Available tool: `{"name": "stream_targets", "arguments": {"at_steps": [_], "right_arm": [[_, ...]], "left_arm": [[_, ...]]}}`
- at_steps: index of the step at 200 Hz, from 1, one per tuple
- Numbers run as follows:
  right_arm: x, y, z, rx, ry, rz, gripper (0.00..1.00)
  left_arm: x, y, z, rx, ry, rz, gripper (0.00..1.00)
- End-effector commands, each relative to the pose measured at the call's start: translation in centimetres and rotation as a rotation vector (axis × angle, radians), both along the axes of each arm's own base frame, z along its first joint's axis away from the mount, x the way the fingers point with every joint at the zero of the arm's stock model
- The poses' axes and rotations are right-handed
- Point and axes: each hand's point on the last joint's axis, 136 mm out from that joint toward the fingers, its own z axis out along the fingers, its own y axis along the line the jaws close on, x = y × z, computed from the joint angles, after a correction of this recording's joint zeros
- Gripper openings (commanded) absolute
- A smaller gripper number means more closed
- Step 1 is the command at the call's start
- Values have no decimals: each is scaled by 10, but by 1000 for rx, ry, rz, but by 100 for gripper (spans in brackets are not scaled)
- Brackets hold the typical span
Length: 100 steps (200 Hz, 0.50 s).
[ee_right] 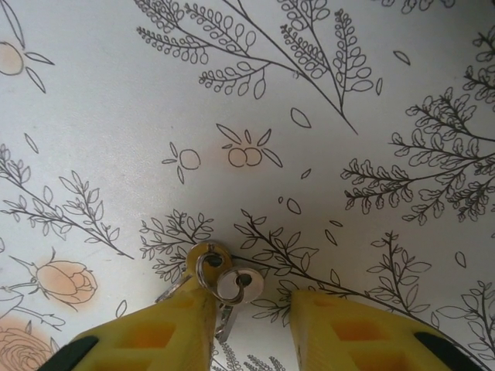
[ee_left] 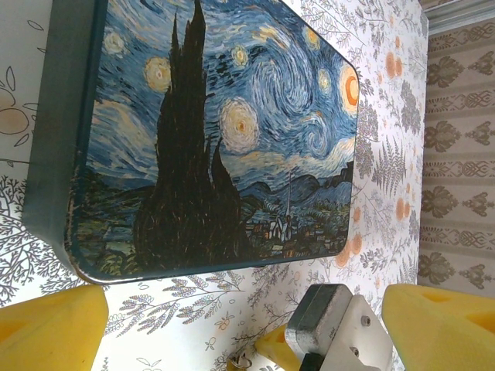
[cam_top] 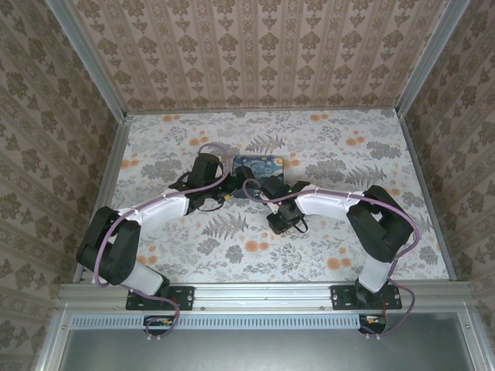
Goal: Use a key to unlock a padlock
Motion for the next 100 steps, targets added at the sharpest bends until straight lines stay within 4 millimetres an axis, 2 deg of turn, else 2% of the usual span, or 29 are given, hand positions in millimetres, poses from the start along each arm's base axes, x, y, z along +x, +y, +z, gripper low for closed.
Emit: {"name": "stream_targets", "arguments": {"at_steps": [1,64,100], "right_arm": [[6,14,-12,26,1,43,28],[-4,10,-14,34,26,27,0],[-3,10,5,75,-5,-10,0]], "left_arm": [[0,-1,-5,-16,11,-8,100],[-2,0,-4,-23,14,-10,100],[-4,0,0,-37,16,-6,100]]}}
